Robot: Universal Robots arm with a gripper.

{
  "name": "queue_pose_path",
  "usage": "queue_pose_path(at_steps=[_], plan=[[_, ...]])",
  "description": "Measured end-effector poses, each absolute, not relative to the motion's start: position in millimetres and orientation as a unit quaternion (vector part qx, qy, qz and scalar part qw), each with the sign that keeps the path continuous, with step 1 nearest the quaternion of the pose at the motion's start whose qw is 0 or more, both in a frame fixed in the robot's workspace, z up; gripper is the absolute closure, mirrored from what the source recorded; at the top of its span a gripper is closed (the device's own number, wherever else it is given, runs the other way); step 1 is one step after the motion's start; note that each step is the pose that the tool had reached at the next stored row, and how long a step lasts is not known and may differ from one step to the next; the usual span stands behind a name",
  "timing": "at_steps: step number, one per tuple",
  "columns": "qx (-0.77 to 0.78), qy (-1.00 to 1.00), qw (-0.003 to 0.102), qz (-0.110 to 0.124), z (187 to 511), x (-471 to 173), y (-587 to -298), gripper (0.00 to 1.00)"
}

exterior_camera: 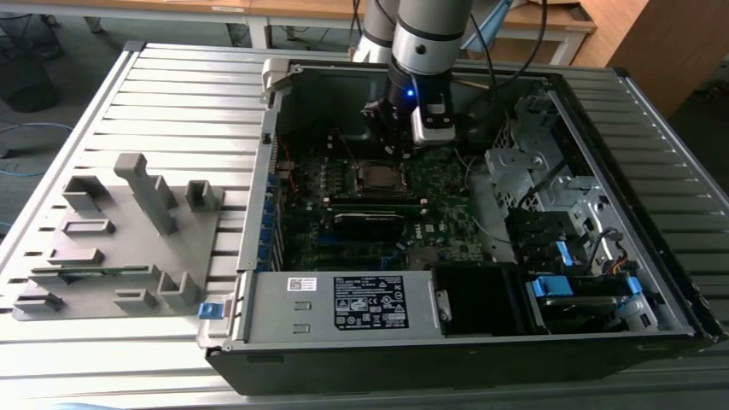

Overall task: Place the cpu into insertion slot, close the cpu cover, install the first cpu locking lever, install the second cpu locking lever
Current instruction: 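Close the cpu cover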

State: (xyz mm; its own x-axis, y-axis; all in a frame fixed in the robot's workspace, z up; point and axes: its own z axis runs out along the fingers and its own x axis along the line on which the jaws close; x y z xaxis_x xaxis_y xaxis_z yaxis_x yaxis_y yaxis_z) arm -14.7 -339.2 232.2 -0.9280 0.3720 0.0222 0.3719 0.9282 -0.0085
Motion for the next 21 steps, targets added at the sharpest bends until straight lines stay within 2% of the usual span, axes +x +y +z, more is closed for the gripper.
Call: queue_pose_path(at_steps=[21], plan=[[-0.165, -0.986, 0.012, 0.002, 232.2, -14.6, -339.2, 0.9]])
